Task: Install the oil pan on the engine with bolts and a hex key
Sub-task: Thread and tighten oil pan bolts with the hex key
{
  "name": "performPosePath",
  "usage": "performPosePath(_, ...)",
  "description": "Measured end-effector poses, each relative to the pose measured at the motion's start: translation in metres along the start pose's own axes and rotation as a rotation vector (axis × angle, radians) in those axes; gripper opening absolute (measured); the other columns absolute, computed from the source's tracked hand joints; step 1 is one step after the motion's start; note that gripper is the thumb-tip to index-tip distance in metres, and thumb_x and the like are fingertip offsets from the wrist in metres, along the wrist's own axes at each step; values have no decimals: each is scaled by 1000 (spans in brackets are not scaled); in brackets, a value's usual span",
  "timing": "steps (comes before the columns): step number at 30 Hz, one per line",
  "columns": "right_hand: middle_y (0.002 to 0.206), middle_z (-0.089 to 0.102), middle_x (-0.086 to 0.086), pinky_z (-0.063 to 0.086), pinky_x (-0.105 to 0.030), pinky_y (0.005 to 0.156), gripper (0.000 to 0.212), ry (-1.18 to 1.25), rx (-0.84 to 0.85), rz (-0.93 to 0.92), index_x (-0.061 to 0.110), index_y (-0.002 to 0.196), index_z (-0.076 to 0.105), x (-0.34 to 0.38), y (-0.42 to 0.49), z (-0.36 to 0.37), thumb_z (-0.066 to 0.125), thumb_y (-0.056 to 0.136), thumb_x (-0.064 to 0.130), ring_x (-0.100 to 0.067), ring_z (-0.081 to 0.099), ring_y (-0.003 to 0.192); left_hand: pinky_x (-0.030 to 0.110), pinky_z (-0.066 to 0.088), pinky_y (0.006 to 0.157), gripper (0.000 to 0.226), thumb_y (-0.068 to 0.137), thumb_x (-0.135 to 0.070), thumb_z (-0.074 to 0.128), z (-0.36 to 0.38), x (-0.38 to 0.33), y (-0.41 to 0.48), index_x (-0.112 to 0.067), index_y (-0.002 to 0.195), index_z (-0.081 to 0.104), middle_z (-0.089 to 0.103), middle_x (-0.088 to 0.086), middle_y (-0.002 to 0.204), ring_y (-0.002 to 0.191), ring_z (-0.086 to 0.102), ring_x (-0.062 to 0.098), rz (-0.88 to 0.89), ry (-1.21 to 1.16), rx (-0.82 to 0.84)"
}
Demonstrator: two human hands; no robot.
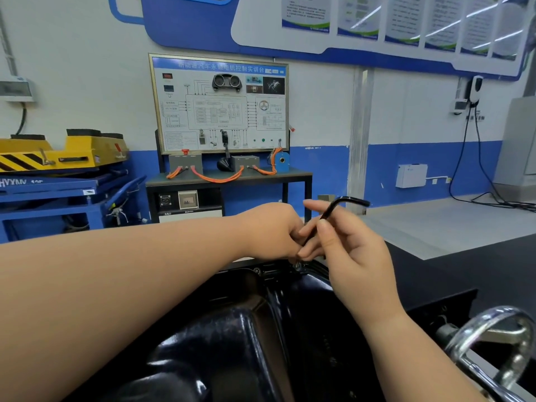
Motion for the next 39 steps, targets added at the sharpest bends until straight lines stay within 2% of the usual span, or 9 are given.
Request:
performPosePath(5, 75, 69, 1, 55, -31, 65, 21, -68, 9, -8, 32, 84, 65, 1, 1, 2, 48, 89, 20, -18, 66, 63, 19, 26, 45, 38, 80, -14, 60, 2, 3, 1, -16, 49, 40, 36, -3, 46, 46, 32, 11, -27, 41, 8)
performPosePath(13, 75, 71, 1, 58, -33, 62, 14, -11, -12, 55, 28, 79, 63, -4, 2, -1, 52, 86, 23, -17, 68, 60, 21, 25, 47, 43, 82, -17, 61, 1, -1, 0, -20, 46, 37, 34, -4, 45, 45, 30, 10, -7, 60, 18)
performPosePath(20, 73, 70, -1, 58, -48, 66, 12, -49, -15, 78, 24, 77, 59, -4, 1, -2, 52, 86, 24, -18, 67, 58, 22, 27, 49, 41, 80, -19, 65, 2, -1, 0, -21, 46, 41, 36, -5, 45, 46, 33, 11, -1, 49, 27)
performPosePath(23, 72, 70, 0, 59, -42, 65, 14, -59, -26, 52, 16, 77, 58, -2, 0, -4, 51, 88, 21, -16, 67, 57, 18, 30, 50, 30, 80, -21, 66, 3, -1, 0, -19, 52, 52, 42, -8, 42, 45, 42, 5, 8, 17, 44)
performPosePath(26, 70, 69, 2, 56, -27, 62, 19, -69, -23, 11, 26, 77, 60, 2, 0, -6, 48, 89, 18, -14, 67, 58, 10, 30, 47, 25, 80, -23, 67, 4, -2, -2, -22, 57, 57, 47, -18, 35, 44, 44, -6, 21, -8, 64)
performPosePath(28, 72, 68, 4, 55, -23, 61, 24, -76, -5, -18, 31, 77, 61, 5, 0, -5, 47, 89, 16, -13, 67, 58, 10, 30, 46, 26, 79, -25, 69, 5, -2, -2, -22, 56, 58, 46, -23, 35, 43, 45, -9, 24, 1, 74)
performPosePath(34, 65, 67, 3, 55, -22, 61, 25, -108, 20, -53, 35, 78, 60, 8, 1, -3, 48, 89, 16, -13, 67, 58, 12, 29, 41, 46, 78, -27, 71, 3, -3, 1, -23, 44, 41, 36, -8, 33, 38, 37, 6, 11, 88, 20)
performPosePath(37, 67, 68, 3, 54, -17, 59, 28, -87, 7, -48, 35, 76, 62, 8, 0, -4, 52, 90, 13, -10, 67, 58, 13, 27, 44, 39, 79, -27, 70, 3, -3, -1, -21, 48, 47, 38, -9, 36, 39, 40, 4, 5, 77, 40)
performPosePath(39, 70, 70, 0, 54, -17, 58, 28, -70, -1, -27, 28, 77, 64, 5, 0, -5, 56, 91, 5, -10, 67, 58, 19, 31, 50, 29, 80, -27, 70, 4, -4, -2, -17, 57, 55, 41, -9, 43, 43, 40, 6, 16, 56, 58)
Point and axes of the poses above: each hand's wrist, its own y-axis towards the middle knuckle, its own z-axis out of the palm, x = y × z, the point moved 7 cm from there along y, towards the middle knuckle
